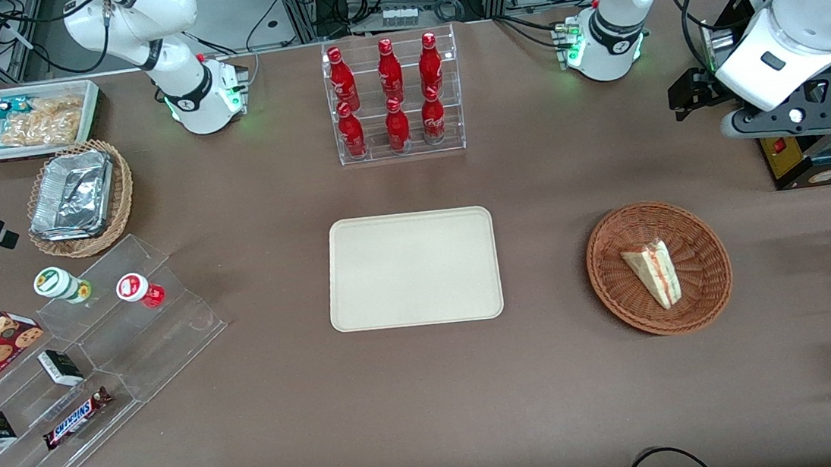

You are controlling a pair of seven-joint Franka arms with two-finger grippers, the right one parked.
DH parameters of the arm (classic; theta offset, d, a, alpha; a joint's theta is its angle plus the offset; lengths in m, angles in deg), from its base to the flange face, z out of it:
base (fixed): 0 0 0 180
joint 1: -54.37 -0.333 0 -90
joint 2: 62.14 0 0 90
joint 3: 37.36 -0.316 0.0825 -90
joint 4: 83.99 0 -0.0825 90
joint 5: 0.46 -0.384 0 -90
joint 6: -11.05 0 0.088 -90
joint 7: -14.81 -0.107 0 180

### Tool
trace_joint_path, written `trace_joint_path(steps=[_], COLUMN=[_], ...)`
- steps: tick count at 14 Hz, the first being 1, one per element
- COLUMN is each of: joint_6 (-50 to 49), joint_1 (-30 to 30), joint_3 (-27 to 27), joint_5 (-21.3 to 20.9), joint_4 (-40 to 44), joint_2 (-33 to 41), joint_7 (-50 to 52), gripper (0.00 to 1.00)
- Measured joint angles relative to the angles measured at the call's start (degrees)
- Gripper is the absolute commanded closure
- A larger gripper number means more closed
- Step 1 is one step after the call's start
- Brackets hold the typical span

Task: Place sandwich from basket to tray
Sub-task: 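Move the left gripper down over the wrapped sandwich in the wicker basket, then close the left gripper on the wrapped sandwich and lift it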

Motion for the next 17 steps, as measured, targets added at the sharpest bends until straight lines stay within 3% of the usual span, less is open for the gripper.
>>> trace_joint_path(steps=[5, 13, 17], joint_6=[0.05, 21.46, 28.69], joint_1=[-0.20, -4.34, -4.95], joint_3=[-0.35, -1.20, -1.20], joint_5=[0.02, -0.03, -0.04], joint_4=[-0.29, -1.69, -2.83], joint_2=[-1.34, -27.72, -33.17], joint_7=[0.09, 16.96, 23.46], gripper=[0.00, 0.00, 0.00])
